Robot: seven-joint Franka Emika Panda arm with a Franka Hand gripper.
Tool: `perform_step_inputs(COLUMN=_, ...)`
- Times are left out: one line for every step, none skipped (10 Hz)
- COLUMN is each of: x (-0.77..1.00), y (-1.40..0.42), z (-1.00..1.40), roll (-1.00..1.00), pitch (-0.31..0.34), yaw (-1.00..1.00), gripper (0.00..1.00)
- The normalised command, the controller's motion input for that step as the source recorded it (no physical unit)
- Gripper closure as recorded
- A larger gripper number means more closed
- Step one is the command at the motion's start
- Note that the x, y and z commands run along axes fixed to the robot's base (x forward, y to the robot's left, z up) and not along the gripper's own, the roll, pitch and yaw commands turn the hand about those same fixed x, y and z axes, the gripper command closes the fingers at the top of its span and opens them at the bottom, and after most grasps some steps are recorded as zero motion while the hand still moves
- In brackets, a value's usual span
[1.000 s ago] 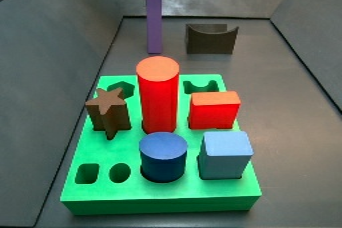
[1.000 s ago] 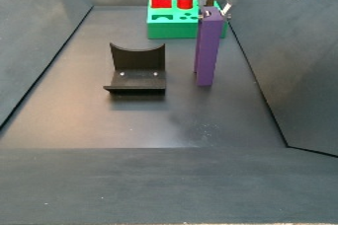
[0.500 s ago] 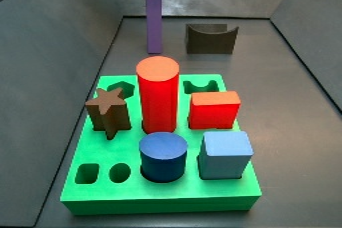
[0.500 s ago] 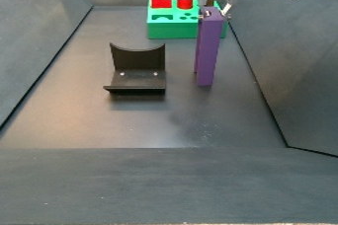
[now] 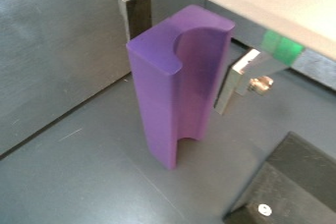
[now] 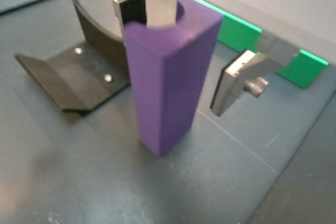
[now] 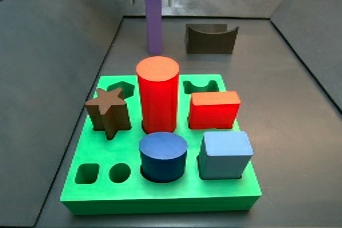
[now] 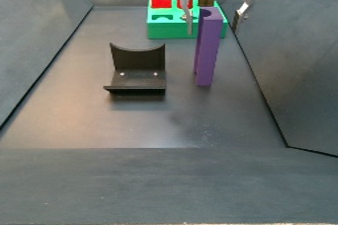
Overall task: Pick up the arch object. Move up. Rotate the arch object. Move to above the board. Insert the arch object.
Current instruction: Rotate the arch object.
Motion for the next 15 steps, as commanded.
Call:
perform_step_inputs(x=-0.02, y=0.0, z=1.0, roll=0.04, pitch=-0.037, yaw=-0.01, gripper=0.0)
perform_step_inputs(x=-0.04, y=0.0, z=1.0, roll=0.04, pitch=-0.009, yaw=-0.01, gripper=0.0)
perform_step_inputs(x=-0.03, y=0.01, z=0.78, roll=0.05, pitch=0.024, yaw=-0.01, gripper=0.0)
perform_step_inputs(x=-0.02, y=0.01, z=0.67, roll=0.05, pitch=0.037, yaw=-0.01, gripper=0.0)
perform_step_inputs(x=0.0, y=0.01, z=0.43, roll=0.06, pitch=0.056, yaw=0.0, gripper=0.0)
perform_step_inputs(x=0.01, y=0.01, z=0.25, roll=0.06, pitch=0.073, yaw=0.0, gripper=0.0)
perform_step_inputs(x=0.0, y=0.08, z=0.0, roll=0.01, pitch=0.013, yaw=-1.0, gripper=0.0)
perform_step_inputs(x=0.01, y=0.08, z=-0.03, roll=0.01, pitch=0.013, yaw=-1.0, gripper=0.0)
perform_step_inputs(x=0.02, y=0.06, z=-0.01, roll=0.0, pitch=0.011, yaw=-1.0, gripper=0.0)
perform_step_inputs(x=0.02, y=0.05, z=-0.01, roll=0.0, pitch=0.012, yaw=-1.0, gripper=0.0)
perform_step_inputs(x=0.02, y=0.04, z=-0.01, roll=0.0, pitch=0.012, yaw=-1.0, gripper=0.0)
perform_step_inputs(x=0.02, y=0.03, z=-0.01, roll=0.0, pitch=0.013, yaw=-1.0, gripper=0.0)
perform_step_inputs(x=0.02, y=0.03, z=-0.01, roll=0.01, pitch=0.014, yaw=-1.0, gripper=0.0)
perform_step_inputs(x=0.02, y=0.03, z=-0.01, roll=0.01, pitch=0.015, yaw=-1.0, gripper=0.0)
perform_step_inputs(x=0.02, y=0.03, z=-0.01, roll=0.01, pitch=0.015, yaw=-1.0, gripper=0.0)
